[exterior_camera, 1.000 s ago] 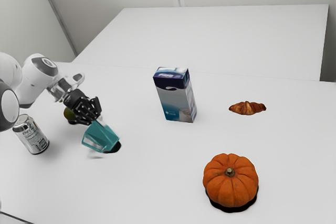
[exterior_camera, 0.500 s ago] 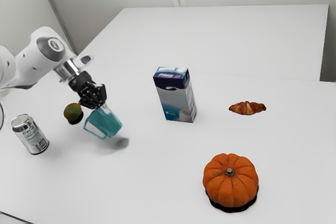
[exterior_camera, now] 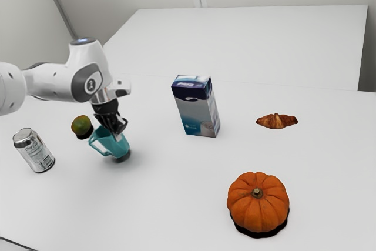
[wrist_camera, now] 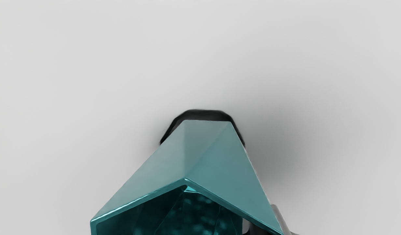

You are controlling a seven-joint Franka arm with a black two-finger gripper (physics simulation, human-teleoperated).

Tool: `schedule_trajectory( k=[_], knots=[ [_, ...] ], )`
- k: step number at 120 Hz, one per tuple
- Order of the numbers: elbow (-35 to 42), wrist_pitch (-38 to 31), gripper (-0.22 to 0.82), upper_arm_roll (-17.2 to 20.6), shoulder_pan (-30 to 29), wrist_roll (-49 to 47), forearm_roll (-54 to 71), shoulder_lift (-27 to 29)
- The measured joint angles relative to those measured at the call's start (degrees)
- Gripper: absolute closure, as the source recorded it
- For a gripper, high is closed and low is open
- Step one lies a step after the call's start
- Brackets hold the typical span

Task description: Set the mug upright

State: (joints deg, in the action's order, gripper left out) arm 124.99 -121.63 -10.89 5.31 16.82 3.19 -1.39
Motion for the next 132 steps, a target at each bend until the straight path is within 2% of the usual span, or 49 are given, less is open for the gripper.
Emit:
schedule_trajectory(
  k=[45,106,110,132],
  knots=[
    [1.8,-2.7,0.79,3.1,-1.1,-5.5,1.4,-0.3],
    [1.3,-3.3,0.78,4.8,1.9,-11.2,1.0,-2.0],
    [1.3,-3.3,0.74,4.8,1.8,-11.4,0.9,-2.0],
    [1.2,-2.9,0.35,4.8,1.3,-12.3,-0.1,-1.2]
  ],
)
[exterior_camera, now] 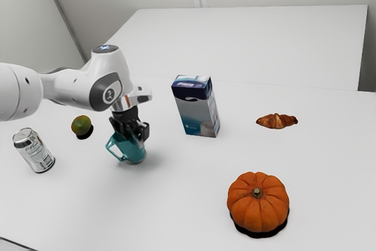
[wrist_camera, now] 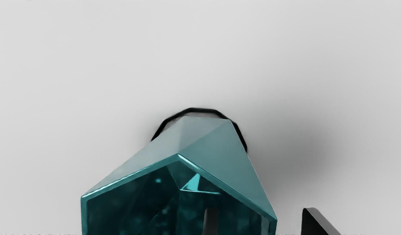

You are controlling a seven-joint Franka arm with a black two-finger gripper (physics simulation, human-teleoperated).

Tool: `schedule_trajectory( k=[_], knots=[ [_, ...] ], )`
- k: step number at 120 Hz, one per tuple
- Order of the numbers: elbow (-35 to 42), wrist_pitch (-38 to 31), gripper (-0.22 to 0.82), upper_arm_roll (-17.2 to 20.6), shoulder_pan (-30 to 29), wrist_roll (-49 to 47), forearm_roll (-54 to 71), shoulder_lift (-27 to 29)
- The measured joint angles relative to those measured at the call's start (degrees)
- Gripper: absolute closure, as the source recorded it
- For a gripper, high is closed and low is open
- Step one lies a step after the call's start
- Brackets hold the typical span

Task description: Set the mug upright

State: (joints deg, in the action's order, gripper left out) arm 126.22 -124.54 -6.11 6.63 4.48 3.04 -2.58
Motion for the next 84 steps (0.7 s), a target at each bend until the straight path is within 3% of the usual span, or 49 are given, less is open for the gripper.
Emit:
schedule_trajectory(
  k=[14,31,59,72,84],
  knots=[
    [-0.5,0.7,0.20,0.0,0.1,-0.5,-0.2,1.4],
    [-3.8,3.4,0.10,0.3,0.0,-0.8,-0.4,2.9],
    [-17.8,10.6,0.03,0.6,-0.1,0.0,0.0,1.3],
    [-22.5,14.2,0.02,4.9,-4.5,1.7,-0.2,0.3],
    [-27.5,17.9,0.01,5.9,-6.0,3.7,-0.2,0.1]
  ],
)
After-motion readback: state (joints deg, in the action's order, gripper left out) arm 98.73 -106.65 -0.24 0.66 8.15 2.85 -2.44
